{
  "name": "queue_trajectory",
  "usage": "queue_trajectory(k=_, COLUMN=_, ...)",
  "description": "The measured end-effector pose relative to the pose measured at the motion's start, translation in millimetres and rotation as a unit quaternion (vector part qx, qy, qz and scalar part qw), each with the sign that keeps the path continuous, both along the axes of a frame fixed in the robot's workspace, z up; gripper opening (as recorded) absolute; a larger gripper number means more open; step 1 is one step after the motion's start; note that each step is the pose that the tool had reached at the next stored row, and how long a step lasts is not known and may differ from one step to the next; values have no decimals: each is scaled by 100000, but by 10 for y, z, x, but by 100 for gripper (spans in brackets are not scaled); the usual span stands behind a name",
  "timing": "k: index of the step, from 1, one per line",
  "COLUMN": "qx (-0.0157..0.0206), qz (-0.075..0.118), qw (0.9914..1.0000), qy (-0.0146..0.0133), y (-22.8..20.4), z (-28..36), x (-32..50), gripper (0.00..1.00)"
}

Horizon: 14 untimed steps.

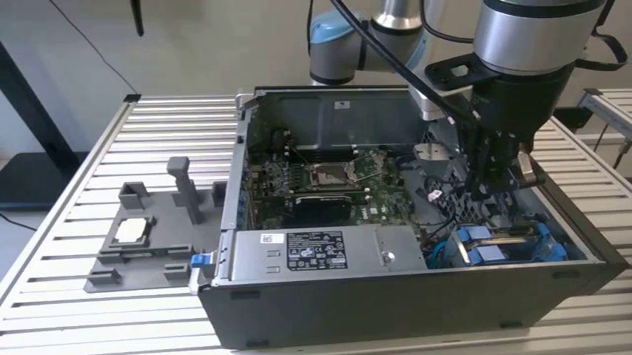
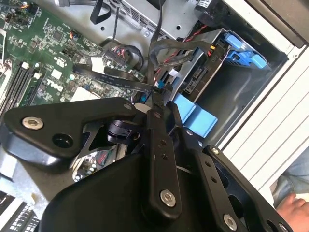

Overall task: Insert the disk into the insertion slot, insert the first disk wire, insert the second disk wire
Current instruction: 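Insert the second disk wire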

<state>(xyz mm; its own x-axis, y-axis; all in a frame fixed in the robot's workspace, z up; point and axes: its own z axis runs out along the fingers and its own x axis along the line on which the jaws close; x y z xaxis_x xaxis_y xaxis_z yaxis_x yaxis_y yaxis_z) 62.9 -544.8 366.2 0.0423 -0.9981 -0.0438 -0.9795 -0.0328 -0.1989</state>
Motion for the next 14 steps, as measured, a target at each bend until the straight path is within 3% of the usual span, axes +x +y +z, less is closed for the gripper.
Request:
queue_trajectory(k=3, qx=-2, qz=14, qw=100000, qy=-1, y=0, z=0, x=0, gripper=16)
queue_trajectory(k=14, qx=-2, qz=70, qw=100000, qy=0, y=0, z=0, x=0, gripper=16)
